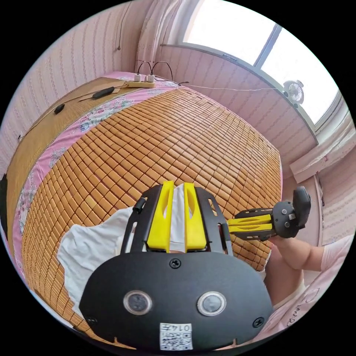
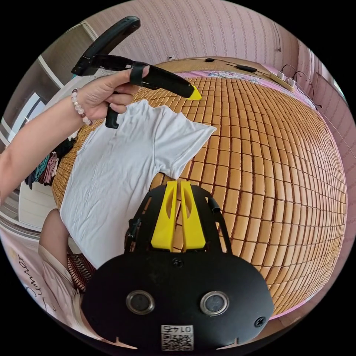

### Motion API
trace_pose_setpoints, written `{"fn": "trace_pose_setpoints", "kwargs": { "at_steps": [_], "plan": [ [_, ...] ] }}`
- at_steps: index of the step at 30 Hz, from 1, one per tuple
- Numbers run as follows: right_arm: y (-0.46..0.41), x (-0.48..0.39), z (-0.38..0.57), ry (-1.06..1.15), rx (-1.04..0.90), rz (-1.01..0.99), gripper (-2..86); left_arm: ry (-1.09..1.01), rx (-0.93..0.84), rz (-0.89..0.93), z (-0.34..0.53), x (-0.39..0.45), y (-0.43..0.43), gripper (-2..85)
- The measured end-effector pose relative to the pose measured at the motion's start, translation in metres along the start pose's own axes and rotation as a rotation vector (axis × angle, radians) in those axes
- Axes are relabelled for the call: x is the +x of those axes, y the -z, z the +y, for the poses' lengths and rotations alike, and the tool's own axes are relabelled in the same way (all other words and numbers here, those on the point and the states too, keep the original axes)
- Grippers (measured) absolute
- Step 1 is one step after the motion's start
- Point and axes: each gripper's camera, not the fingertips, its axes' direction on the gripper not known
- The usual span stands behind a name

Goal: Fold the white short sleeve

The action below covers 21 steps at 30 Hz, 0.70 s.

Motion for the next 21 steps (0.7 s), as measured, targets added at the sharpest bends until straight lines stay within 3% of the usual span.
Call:
{"fn": "trace_pose_setpoints", "kwargs": {
  "at_steps": [5, 9, 14, 21],
  "plan": [
    [0.005, -0.015, -0.008, 0.021, 0.032, -0.013, 0.4, 0.114, 0.104, -0.085, 0.124, -0.035, 0.114, 4.8],
    [0.005, -0.064, -0.02, 0.121, 0.071, 0.001, 0.6, 0.288, 0.042, -0.24, 0.251, -0.068, 0.168, 4.2],
    [-0.023, -0.152, -0.061, 0.258, -0.008, -0.165, 0.5, 0.59, -0.009, -0.327, 0.417, -0.114, 0.222, 3.5],
    [-0.073, -0.324, -0.161, 0.524, -0.076, -0.21, 0.5, 0.774, 0.15, -0.252, 0.492, -0.158, 0.255, 3.7]
  ]
}}
